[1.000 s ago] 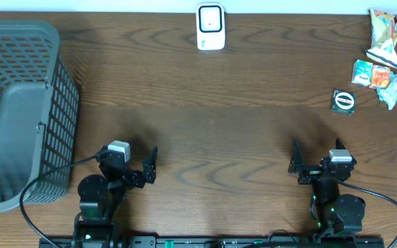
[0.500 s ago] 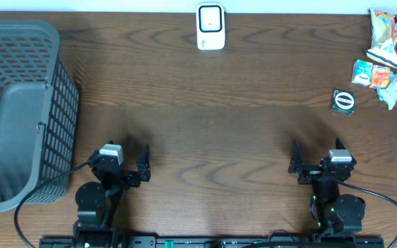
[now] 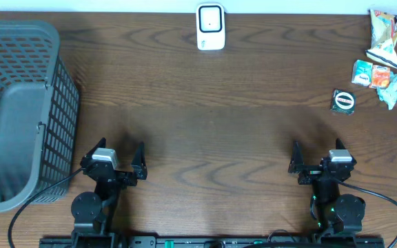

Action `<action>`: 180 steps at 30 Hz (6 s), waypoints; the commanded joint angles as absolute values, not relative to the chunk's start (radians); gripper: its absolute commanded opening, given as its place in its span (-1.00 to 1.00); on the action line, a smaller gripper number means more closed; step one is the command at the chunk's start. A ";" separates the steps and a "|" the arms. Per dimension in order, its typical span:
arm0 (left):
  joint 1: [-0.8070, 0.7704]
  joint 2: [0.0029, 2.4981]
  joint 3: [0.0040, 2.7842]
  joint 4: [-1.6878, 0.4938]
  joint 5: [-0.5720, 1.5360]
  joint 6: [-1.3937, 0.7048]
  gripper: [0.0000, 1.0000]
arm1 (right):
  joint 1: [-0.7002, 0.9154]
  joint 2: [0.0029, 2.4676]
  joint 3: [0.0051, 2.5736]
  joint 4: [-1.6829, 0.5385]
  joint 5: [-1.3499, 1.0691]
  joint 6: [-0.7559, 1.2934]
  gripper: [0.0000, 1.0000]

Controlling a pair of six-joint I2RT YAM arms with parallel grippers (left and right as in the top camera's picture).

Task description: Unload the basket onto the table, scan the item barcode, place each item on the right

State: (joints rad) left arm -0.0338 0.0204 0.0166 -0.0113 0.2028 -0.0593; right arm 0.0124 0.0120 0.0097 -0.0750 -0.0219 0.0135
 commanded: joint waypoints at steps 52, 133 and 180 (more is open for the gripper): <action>0.025 0.001 0.004 -0.073 0.100 0.027 0.95 | 0.000 0.006 0.006 -0.076 -0.020 0.006 0.98; -0.015 0.001 0.004 -0.067 0.128 0.006 0.96 | 0.000 0.006 0.006 -0.077 -0.020 0.006 0.99; -0.015 0.004 0.004 -0.064 0.119 0.006 0.95 | 0.000 0.006 0.006 -0.076 -0.021 0.006 0.99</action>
